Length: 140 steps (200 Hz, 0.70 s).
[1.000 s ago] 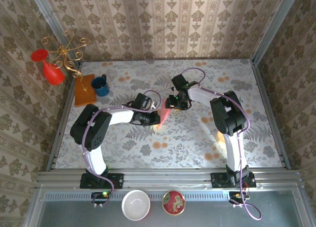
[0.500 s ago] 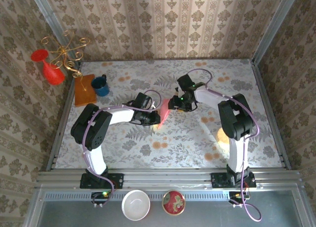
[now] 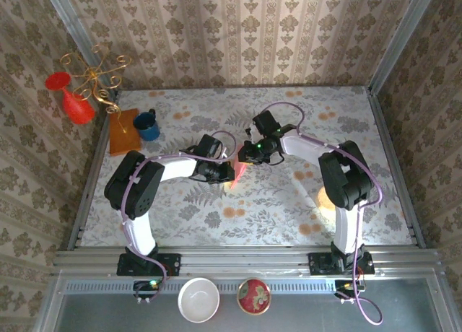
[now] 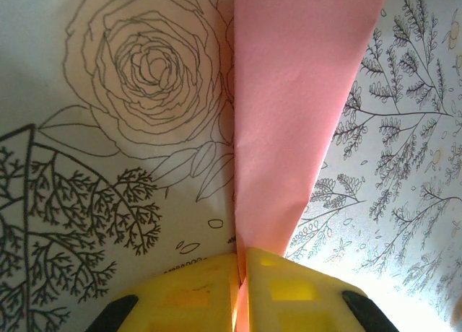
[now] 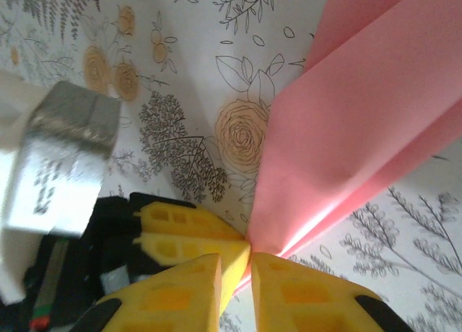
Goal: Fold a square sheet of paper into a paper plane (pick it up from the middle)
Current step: Fold the wing for the fifth time at the center of the table.
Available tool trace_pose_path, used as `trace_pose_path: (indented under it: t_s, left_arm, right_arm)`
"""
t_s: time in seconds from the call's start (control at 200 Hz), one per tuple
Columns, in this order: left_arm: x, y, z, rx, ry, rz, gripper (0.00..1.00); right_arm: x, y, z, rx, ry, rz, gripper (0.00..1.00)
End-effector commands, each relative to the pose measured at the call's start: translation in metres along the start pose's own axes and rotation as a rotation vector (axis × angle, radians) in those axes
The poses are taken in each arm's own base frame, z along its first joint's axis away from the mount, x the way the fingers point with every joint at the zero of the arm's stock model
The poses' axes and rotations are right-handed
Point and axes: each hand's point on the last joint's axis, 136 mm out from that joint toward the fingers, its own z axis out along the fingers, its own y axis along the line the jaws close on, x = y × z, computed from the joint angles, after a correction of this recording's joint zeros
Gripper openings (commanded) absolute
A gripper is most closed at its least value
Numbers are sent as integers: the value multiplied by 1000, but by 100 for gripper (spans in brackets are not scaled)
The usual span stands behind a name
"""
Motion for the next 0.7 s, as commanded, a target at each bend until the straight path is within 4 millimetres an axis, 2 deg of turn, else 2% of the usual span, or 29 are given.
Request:
trace_pose_path:
  t_s: [0.0,0.31,0.695]
  left_arm:
    - [34,33,24,-99,112,-44,13]
    - [35,34,25,-101,118,-47,13]
    - [37,35,26,-106,128,-51,13]
  right_arm:
    - [-7,6,8,-35,11,16,18]
    - [-7,-12,26,20,34,44,16]
    - [-4,-38,31,134,44,73,16]
